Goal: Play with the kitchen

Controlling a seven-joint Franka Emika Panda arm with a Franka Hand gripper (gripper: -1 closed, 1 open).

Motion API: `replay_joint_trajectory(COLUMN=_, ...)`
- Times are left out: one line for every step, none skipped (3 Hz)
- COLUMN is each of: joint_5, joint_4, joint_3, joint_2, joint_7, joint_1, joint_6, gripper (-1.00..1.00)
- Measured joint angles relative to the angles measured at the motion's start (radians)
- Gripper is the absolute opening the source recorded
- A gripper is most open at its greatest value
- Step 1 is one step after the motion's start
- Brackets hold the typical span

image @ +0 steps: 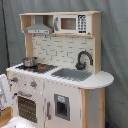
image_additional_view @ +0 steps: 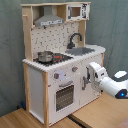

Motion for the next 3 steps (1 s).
replay_joint_trajectory(joint_5=0.0, joint_4=0.059, joint_3=0.013, joint_2=0.001, joint_7=-0.08, joint_1=0.0, joint_6=0.0, gripper=1.0)
replay_joint_trajectory(joint_5=0.0, joint_4=0.152, joint_3=0.027, joint_2=0.001, joint_7=-0.136, joint_1=-0.013, joint_6=0.0, gripper=1.0)
replay_joint_trajectory(joint_5=0.0, joint_4=0.229, joint_3=0.026, joint_2=0.001, joint_7=-0.171, joint_1=-0.069, joint_6=0.0, gripper=1.0)
